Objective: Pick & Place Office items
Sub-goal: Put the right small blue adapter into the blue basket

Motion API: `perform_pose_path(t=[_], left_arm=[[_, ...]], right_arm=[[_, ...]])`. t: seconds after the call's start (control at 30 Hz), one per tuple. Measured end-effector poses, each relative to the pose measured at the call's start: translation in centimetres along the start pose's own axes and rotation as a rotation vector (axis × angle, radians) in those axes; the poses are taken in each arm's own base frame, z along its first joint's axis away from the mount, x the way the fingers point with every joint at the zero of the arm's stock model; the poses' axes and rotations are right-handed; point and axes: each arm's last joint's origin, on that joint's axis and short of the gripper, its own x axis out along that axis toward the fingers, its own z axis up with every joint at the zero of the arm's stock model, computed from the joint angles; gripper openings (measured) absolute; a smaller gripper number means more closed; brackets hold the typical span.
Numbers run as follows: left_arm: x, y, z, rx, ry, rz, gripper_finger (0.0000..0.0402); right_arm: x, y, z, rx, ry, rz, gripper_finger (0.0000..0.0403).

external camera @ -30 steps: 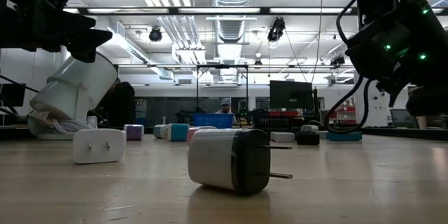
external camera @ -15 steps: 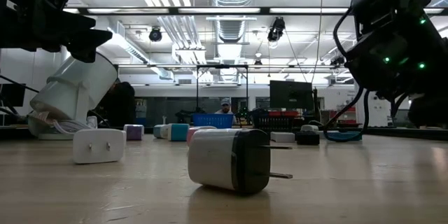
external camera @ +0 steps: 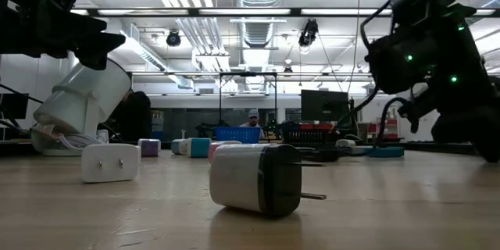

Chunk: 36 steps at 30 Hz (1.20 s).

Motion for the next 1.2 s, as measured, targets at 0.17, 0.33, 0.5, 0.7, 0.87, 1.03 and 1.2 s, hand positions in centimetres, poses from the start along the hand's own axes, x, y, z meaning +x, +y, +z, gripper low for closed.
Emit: perform_pose_path(t=[0.17,0.33,0.5,0.7,0.87,1.03,1.2], left_arm=[[0.0,0.0,0.0,0.0,0.002,0.0,0.0227],[0.1,0.0,-0.1,-0.001,0.013,0.0,0.0227],[0.1,0.0,-0.2,-0.001,0.02,0.0,0.0227],[0.1,0.0,-0.2,-0.001,0.019,0.0,0.0227],[0.1,0.0,-0.2,-0.001,0.019,0.0,0.0227],[0.1,0.0,-0.1,-0.001,0.018,0.0,0.0227],[0.1,0.0,-0.2,-0.001,0.019,0.0,0.0227]], right_arm=[[-1.3,0.3,0.4,0.055,-0.042,-0.01,0.0008],[-2.4,-0.5,0.5,0.088,-0.151,-0.078,0.0008],[-3.0,-1.1,0.7,0.15,-0.263,-0.114,0.0008],[-3.5,-1.7,0.8,0.295,-0.327,-0.111,0.0008],[-3.8,-2.5,1.6,0.533,-0.309,-0.077,0.0008],[-3.6,-3.3,2.4,0.564,-0.291,-0.101,0.0008],[-3.9,-4.0,2.6,0.668,-0.46,-0.174,0.0008]])
